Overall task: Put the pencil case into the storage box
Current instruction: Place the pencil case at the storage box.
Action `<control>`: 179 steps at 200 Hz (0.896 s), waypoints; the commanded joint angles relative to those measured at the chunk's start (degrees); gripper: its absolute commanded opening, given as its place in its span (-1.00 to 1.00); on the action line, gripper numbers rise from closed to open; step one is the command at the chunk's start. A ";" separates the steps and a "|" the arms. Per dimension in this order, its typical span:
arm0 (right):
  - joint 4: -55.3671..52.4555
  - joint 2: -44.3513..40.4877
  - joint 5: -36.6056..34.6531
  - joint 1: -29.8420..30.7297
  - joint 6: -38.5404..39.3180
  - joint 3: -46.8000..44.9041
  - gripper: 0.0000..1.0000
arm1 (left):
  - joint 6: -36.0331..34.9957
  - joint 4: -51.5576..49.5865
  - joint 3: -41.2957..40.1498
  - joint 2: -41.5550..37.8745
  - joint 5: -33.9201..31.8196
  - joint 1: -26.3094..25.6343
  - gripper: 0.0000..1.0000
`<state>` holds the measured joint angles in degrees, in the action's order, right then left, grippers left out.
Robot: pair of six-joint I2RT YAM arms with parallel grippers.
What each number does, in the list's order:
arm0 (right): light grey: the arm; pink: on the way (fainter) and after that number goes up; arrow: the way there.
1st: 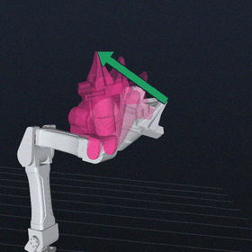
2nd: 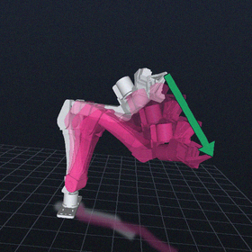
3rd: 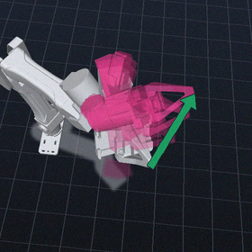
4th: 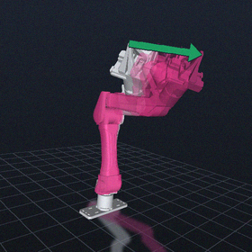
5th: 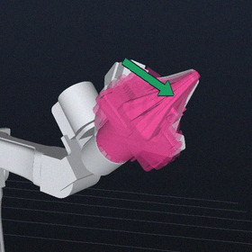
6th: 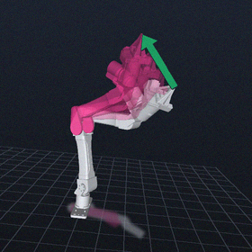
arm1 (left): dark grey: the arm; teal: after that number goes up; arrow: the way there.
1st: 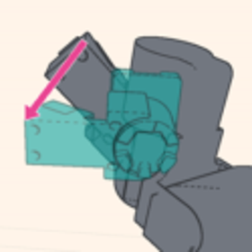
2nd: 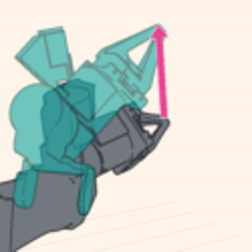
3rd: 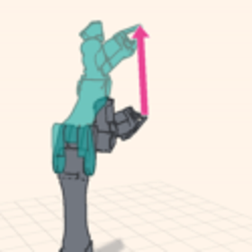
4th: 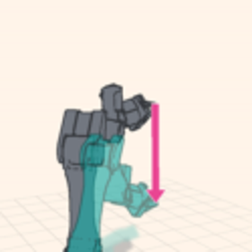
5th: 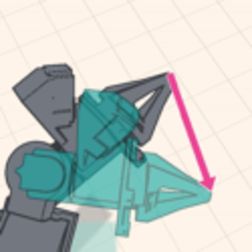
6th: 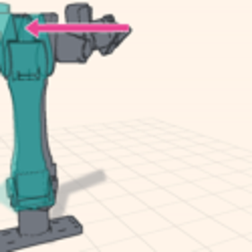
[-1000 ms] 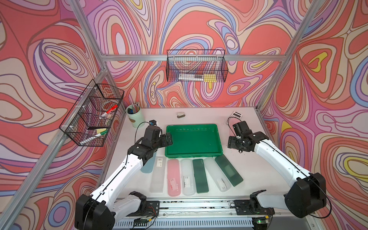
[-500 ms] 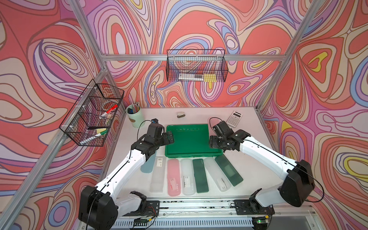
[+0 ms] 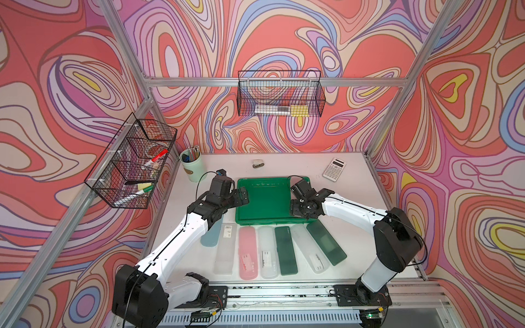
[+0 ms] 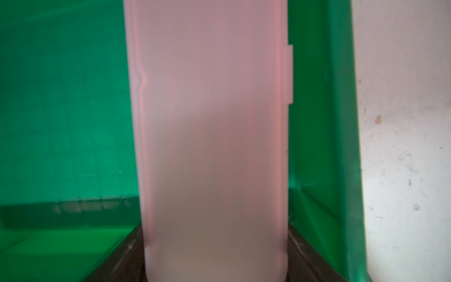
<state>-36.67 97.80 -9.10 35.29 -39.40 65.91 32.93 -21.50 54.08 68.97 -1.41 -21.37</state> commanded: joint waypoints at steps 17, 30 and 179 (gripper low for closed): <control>2.40 3.32 -3.44 0.22 -0.62 -0.02 0.21 | -0.98 -0.02 1.12 0.82 0.62 -0.26 0.99; 2.07 5.16 -3.70 0.16 -0.49 0.51 0.26 | -1.02 0.04 1.03 0.90 0.71 -0.23 0.99; -6.20 1.48 -3.96 1.10 7.38 12.45 0.48 | -5.69 1.10 5.44 11.57 0.50 2.90 0.99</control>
<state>-43.05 97.27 -15.18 36.07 -35.44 75.85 29.89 -21.63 56.29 75.35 -4.51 -19.90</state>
